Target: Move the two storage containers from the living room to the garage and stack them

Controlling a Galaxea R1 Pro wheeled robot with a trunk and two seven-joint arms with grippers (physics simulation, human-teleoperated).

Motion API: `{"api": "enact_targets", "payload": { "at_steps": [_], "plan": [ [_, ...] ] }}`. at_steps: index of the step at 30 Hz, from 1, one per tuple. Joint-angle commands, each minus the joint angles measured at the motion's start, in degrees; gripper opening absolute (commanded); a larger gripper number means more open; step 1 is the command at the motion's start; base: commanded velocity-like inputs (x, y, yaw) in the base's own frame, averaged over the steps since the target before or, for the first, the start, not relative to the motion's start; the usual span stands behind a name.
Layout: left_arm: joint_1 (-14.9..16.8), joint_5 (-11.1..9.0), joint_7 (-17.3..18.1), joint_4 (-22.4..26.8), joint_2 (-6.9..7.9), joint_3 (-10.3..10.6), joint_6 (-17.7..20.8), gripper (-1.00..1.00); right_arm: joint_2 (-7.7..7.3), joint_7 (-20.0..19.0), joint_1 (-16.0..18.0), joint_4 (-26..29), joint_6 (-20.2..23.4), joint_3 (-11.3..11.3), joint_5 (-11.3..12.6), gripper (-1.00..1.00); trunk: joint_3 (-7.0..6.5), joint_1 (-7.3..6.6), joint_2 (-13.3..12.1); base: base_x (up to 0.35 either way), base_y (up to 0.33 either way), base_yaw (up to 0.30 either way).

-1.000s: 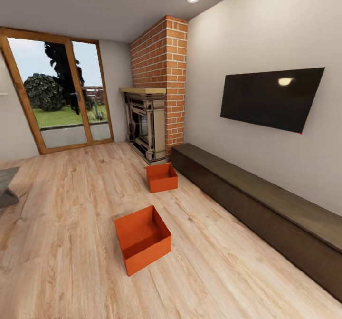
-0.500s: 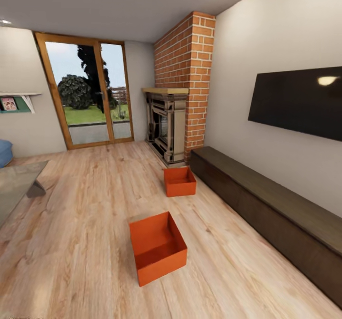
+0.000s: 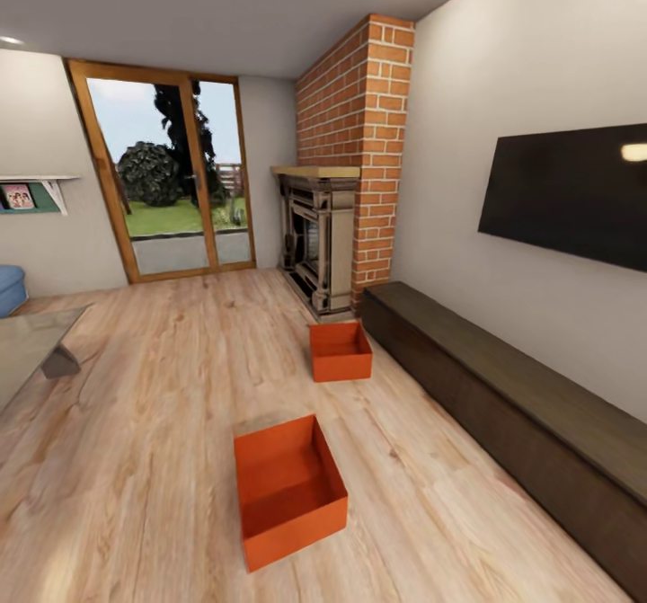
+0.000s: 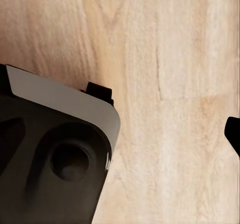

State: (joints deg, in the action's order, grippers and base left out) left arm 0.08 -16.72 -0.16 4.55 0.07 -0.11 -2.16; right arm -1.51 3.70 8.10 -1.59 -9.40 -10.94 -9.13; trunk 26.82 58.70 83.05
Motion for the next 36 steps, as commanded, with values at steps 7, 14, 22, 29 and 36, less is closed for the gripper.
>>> {"api": "enact_targets", "payload": {
  "at_steps": [7,14,22,29,36],
  "plan": [
    [0.01,-0.32,-0.02,0.02,0.02,0.10,-0.11,1.00,0.01,0.56,0.07,-0.17,-0.33,-0.17,-0.75,1.00,0.05,0.03,0.03,0.264,-0.178,0.000],
    [0.01,-0.33,-0.05,0.02,0.10,-0.02,-0.11,1.00,0.22,0.77,0.06,-0.17,0.08,-0.22,-0.36,1.00,0.05,0.03,0.03,0.264,-0.178,0.000],
    [0.01,-0.26,-0.06,0.02,0.11,-0.12,-0.12,1.00,0.10,0.78,0.07,-0.17,0.04,-0.11,-0.28,1.00,0.05,0.03,0.03,0.264,-0.178,0.179],
    [0.01,-0.25,-0.10,0.09,0.12,-0.16,-0.13,1.00,0.10,0.78,0.07,-0.17,0.00,-0.05,-0.28,1.00,0.05,0.03,0.03,0.116,-0.080,0.272],
    [0.01,-0.25,-0.10,0.08,0.18,-0.16,-0.13,1.00,0.10,0.78,0.07,-0.17,0.00,-0.05,-0.28,1.00,0.05,0.03,0.03,0.009,-0.006,0.277]
  ]
}}
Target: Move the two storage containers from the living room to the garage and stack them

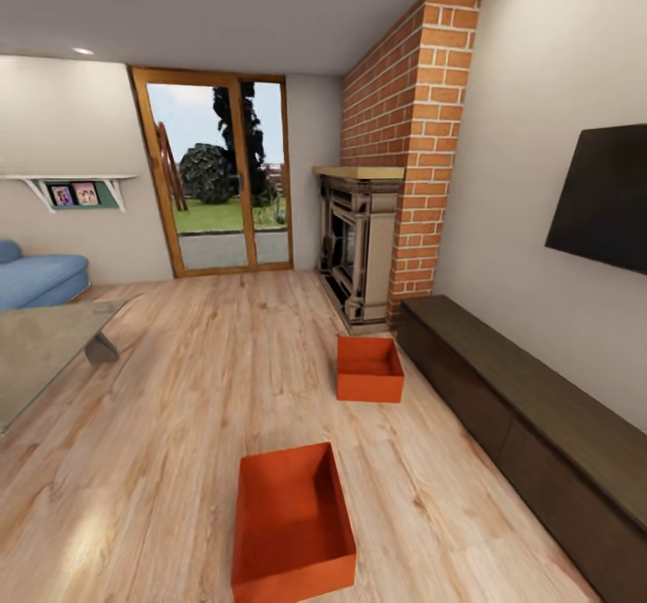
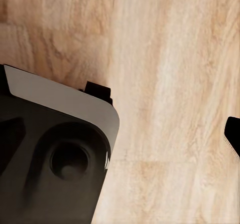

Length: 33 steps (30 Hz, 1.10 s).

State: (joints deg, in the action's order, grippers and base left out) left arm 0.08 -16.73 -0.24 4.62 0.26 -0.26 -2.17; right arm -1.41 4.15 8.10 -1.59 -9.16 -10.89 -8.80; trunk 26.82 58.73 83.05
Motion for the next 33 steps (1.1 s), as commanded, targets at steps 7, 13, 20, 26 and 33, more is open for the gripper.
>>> {"api": "enact_targets", "payload": {
  "at_steps": [7,13,20,26,33],
  "plan": [
    [0.01,-0.23,0.01,0.02,0.00,0.00,-0.12,1.00,-0.02,0.33,0.07,-0.17,-0.33,-0.03,-0.61,1.00,0.05,0.00,0.03,0.000,0.000,0.277],
    [0.01,-0.23,0.00,0.04,-0.06,0.00,-0.14,1.00,0.01,0.33,0.06,-0.17,-0.42,0.07,-0.56,1.00,0.05,0.00,0.03,0.000,0.000,0.277],
    [0.01,-0.30,0.06,-0.04,-0.15,0.08,-0.12,1.00,-0.07,0.33,0.07,-0.17,-0.59,0.19,-0.61,1.00,0.05,0.00,0.03,0.144,0.000,0.062],
    [0.01,-0.28,0.06,-0.04,-0.08,0.09,-0.12,1.00,-0.08,0.33,0.07,-0.17,-0.51,-0.15,-0.63,1.00,0.05,0.00,0.03,0.298,0.000,0.003],
    [0.01,-0.24,0.06,-0.02,-0.08,0.09,-0.12,1.00,-0.05,0.33,0.05,-0.17,-0.51,-0.20,-0.94,1.00,0.05,0.00,0.03,0.306,0.000,0.000]
  ]
}}
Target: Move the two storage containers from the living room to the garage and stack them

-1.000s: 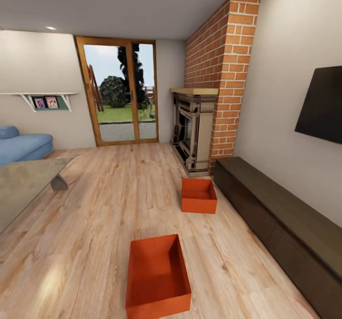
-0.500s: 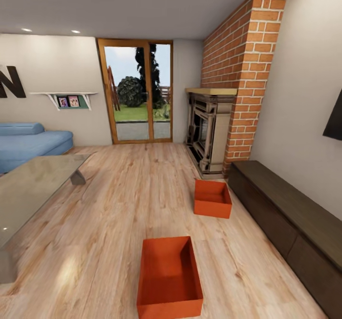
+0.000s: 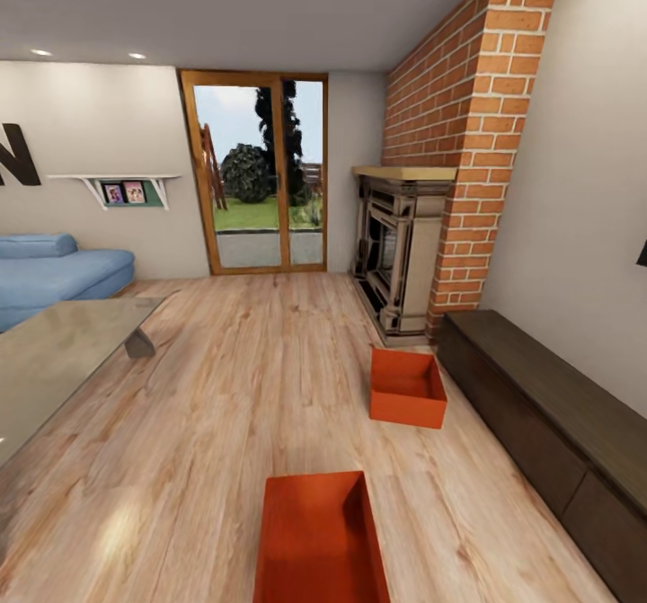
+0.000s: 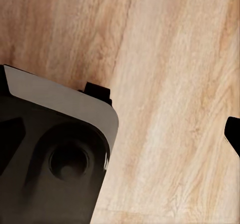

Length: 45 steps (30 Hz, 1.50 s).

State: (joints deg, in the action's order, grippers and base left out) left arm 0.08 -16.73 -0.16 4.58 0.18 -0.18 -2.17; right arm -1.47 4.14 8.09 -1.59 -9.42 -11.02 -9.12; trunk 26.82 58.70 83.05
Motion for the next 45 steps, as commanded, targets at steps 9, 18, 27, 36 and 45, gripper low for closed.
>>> {"api": "enact_targets", "payload": {
  "at_steps": [9,18,27,36,45],
  "plan": [
    [0.01,-0.23,-0.04,0.08,0.03,-0.04,-0.17,1.00,0.16,0.28,0.09,-0.17,-0.16,0.01,-0.63,1.00,0.05,0.03,0.02,0.208,-0.022,0.000],
    [0.01,-0.23,-0.10,0.10,0.05,-0.08,-0.19,1.00,0.24,0.34,0.09,-0.17,-0.22,0.06,-0.55,1.00,0.05,0.03,0.02,0.019,-0.003,0.024],
    [0.01,-0.23,-0.10,0.08,0.00,-0.08,-0.20,1.00,0.08,0.34,0.07,-0.17,-0.26,0.19,-0.30,1.00,0.05,0.03,0.02,0.000,0.000,0.095],
    [0.01,-0.23,-0.05,0.07,-0.08,-0.07,-0.12,1.00,0.07,0.34,0.09,-0.17,-0.31,0.24,-0.25,1.00,0.05,0.03,0.02,0.096,-0.071,0.005],
    [0.01,-0.23,-0.10,0.08,0.08,-0.08,-0.17,1.00,0.11,0.34,0.09,-0.17,-0.24,0.12,-0.34,1.00,0.05,0.03,0.02,0.105,-0.078,0.070]
  ]
}}
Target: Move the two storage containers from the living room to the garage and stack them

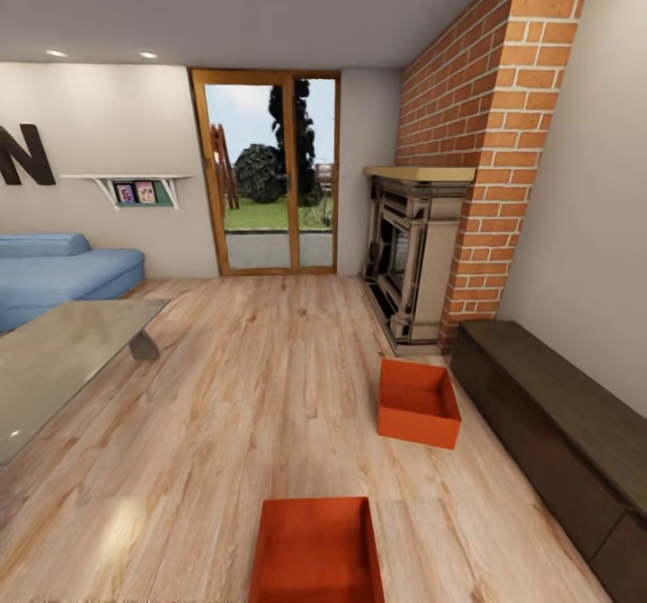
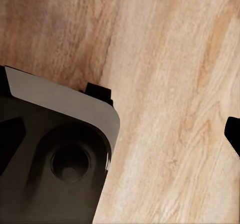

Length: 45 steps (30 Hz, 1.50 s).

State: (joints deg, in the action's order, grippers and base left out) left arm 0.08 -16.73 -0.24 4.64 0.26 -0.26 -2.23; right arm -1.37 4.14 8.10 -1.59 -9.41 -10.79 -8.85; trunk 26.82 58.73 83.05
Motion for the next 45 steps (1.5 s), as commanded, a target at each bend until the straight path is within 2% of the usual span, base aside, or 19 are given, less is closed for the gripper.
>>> {"api": "enact_targets", "payload": {
  "at_steps": [1,27,40,45],
  "plan": [
    [0.01,-0.23,-0.03,0.02,-0.01,0.00,-0.12,1.00,-0.01,0.34,0.07,-0.17,-0.25,-0.03,-0.58,1.00,0.05,0.00,0.03,0.007,-0.005,0.234],
    [0.01,-0.23,-0.09,0.02,-0.14,-0.07,-0.13,1.00,-0.05,0.25,0.07,-0.17,-0.24,-0.21,-0.86,1.00,0.05,0.00,0.03,0.000,0.000,0.018],
    [0.01,-0.32,-0.12,0.02,-0.11,-0.09,-0.09,1.00,0.02,0.32,0.06,-0.17,-0.20,-0.12,-0.63,1.00,0.05,0.00,0.03,-0.051,-0.076,0.003],
    [0.01,-0.32,-0.11,0.02,-0.08,-0.09,-0.13,1.00,-0.03,0.34,0.07,-0.17,-0.33,0.00,-0.53,1.00,0.05,0.00,0.03,-0.001,-0.001,0.214]
  ]
}}
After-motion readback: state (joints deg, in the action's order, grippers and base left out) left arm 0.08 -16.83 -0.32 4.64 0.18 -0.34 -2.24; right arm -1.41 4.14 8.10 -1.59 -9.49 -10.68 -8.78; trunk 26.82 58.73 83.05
